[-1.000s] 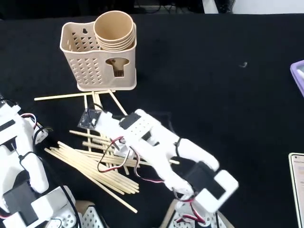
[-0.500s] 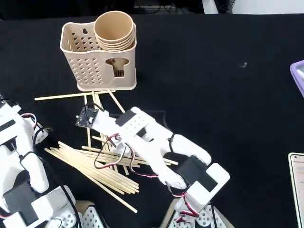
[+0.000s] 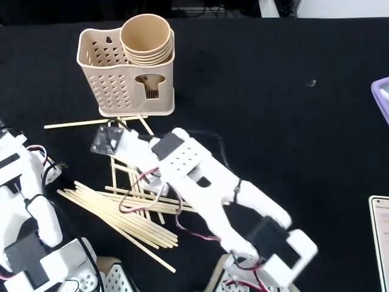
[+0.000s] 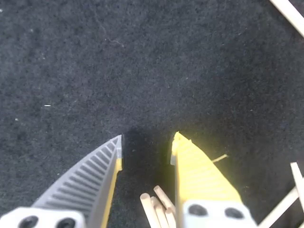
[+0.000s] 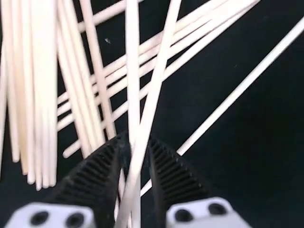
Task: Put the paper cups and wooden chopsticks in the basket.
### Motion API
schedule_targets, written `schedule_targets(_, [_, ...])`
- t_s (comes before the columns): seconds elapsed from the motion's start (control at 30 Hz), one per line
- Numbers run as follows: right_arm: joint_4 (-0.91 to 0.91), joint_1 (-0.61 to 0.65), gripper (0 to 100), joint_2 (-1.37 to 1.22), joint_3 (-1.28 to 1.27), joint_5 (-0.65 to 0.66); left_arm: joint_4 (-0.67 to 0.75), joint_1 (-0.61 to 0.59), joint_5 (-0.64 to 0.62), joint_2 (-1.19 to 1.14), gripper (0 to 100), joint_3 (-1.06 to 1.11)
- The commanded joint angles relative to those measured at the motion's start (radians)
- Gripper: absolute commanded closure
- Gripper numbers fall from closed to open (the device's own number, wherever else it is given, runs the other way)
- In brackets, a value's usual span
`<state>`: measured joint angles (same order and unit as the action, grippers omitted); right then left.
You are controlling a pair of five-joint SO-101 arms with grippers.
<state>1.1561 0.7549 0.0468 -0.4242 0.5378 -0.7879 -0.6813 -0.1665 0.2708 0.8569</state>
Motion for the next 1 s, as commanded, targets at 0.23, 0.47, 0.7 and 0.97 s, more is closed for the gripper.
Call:
schedule_targets(0.23, [-0.124,-0.044,98.7,0.114,-0.24,0.012,0.014,-0.01,-0.006,0.015,82,-0.007])
schedule_targets(0.47, [-0.149,-0.048,98.6,0.027,-0.147,0.008,0.015,-0.01,-0.006,0.015,82,-0.007])
schedule_targets(0.7, [-0.235,-0.048,89.4,-0.229,0.022,-0.069,0.014,-0.012,-0.005,0.015,82,-0.007])
schedule_targets(0.97, [-0.152,-0.048,88.8,-0.285,0.14,-0.061,0.014,-0.012,-0.005,0.015,82,-0.008])
